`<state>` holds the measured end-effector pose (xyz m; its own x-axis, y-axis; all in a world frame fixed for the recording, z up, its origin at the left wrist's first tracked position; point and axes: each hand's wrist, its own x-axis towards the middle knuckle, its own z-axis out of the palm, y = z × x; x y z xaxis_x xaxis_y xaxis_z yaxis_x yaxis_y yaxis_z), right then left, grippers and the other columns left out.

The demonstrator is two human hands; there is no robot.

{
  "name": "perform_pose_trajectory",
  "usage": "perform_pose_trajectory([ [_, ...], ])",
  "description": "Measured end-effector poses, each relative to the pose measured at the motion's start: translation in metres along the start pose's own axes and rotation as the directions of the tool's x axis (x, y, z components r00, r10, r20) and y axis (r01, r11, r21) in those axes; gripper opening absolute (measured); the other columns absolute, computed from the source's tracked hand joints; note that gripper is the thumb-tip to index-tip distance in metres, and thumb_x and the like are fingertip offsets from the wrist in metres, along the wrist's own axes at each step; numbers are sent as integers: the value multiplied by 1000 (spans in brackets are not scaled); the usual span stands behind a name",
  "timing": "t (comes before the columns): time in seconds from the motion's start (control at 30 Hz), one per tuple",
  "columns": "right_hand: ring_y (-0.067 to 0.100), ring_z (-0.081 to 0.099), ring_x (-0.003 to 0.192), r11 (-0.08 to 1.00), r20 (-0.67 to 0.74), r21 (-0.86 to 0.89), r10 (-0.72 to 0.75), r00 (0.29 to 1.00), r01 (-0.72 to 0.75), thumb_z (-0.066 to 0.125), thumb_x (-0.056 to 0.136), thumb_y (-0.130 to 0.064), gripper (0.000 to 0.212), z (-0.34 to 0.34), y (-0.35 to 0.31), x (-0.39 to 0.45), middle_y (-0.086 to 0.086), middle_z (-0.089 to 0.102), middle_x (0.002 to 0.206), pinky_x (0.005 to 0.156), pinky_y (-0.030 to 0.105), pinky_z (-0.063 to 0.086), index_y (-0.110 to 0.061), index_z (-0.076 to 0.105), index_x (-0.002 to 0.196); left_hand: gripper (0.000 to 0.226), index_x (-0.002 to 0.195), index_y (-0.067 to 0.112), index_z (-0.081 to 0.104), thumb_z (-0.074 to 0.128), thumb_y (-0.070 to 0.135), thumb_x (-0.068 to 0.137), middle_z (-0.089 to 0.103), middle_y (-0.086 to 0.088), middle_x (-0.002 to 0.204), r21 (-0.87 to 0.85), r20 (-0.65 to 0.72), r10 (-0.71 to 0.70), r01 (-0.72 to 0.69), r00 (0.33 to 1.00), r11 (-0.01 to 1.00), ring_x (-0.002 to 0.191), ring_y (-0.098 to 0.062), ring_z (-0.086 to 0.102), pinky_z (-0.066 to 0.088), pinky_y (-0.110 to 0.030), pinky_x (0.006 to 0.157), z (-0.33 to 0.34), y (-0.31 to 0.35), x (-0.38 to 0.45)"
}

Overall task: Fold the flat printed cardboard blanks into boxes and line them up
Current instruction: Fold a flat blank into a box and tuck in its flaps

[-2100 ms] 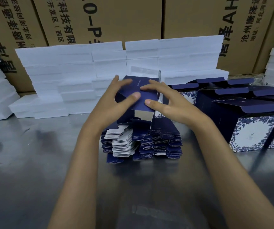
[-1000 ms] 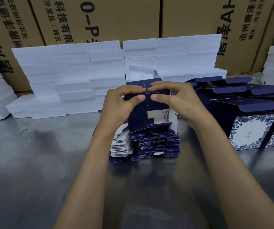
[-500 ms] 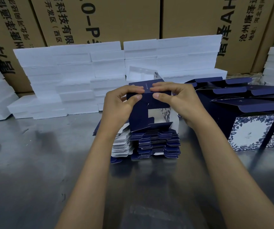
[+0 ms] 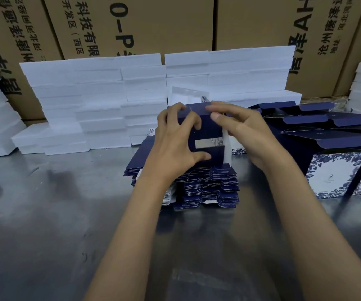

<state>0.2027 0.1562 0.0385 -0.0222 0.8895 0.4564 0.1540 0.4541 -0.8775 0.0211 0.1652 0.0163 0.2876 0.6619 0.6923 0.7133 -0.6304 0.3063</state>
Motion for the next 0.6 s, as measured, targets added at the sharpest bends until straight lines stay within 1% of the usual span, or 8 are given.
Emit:
perform_pose_trajectory([
  [0.1, 6, 62, 123, 984, 62, 155, 81, 995, -89, 53, 103, -22, 31, -13, 2, 1, -13, 62, 138, 92, 26, 50, -34, 68, 128, 62, 100, 21, 45, 92, 35, 62, 39, 10, 118, -25, -112, 9, -12, 994, 1000, 113, -12, 32, 33, -22, 91, 3, -10, 2],
  [0.17, 11, 64, 122, 957, 87, 238, 150, 985, -167, 45, 104, -15, 40, -24, 6, 0, -10, 58, 143, 94, 32, 52, -30, 61, 138, 62, 98, 20, 42, 92, 31, 64, 40, 10, 111, -43, -133, 4, -10, 991, 999, 104, -11, 32, 30, -19, 83, 4, -12, 2],
  [0.2, 12, 63, 123, 958, 114, 212, 173, 978, -194, 47, 102, -12, 45, -29, 9, -2, -9, 55, 147, 96, 35, 53, -30, 56, 142, 62, 98, 19, 42, 92, 30, 64, 41, 10, 109, -47, -135, 3, -10, 991, 999, 102, -11, 32, 29, -19, 82, 5, -12, 2],
  [0.23, 13, 60, 127, 964, 168, 145, 197, 966, -222, 54, 99, -11, 53, -33, 12, -4, -8, 50, 151, 100, 37, 51, -31, 49, 148, 61, 98, 19, 41, 92, 30, 65, 41, 9, 109, -46, -136, 6, -13, 991, 999, 102, -11, 32, 29, -18, 81, 6, -12, 2],
  [0.33, 15, 44, 143, 953, 392, -101, 303, 869, -287, 82, 78, -20, 99, -32, 20, -7, -9, 34, 162, 116, 45, 40, -42, 27, 157, 59, 99, 19, 42, 90, 29, 66, 40, 9, 110, -39, -140, 31, -36, 990, 999, 103, -11, 32, 31, -14, 82, 7, -12, 2],
  [0.4, 15, 42, 145, 948, 428, -143, 320, 846, -286, 92, 71, -26, 113, -25, 20, -7, -10, 33, 163, 118, 45, 37, -45, 22, 158, 52, 99, 17, 45, 87, 27, 70, 42, 8, 115, -41, -140, 48, -54, 989, 998, 109, -12, 34, 32, -11, 84, 7, -15, 1],
  [0.53, 1, 57, 128, 972, 418, -125, 232, 878, -198, 85, 79, -33, 82, -15, 21, -7, -20, 57, 142, 107, 31, 46, -52, 41, 146, 32, 94, 15, 57, 83, 22, 77, 44, -1, 136, 8, -112, 82, -82, 990, 997, 130, -21, 36, 35, -21, 96, 10, -17, -3],
  [0.6, 0, 58, 125, 972, 369, -147, 228, 901, -186, 86, 75, -41, 81, -13, 24, -5, -18, 58, 140, 105, 30, 48, -51, 43, 143, 28, 94, 14, 58, 82, 18, 79, 43, -2, 140, 4, -105, 85, -85, 991, 996, 133, -20, 34, 34, -23, 99, 9, -18, -2],
])
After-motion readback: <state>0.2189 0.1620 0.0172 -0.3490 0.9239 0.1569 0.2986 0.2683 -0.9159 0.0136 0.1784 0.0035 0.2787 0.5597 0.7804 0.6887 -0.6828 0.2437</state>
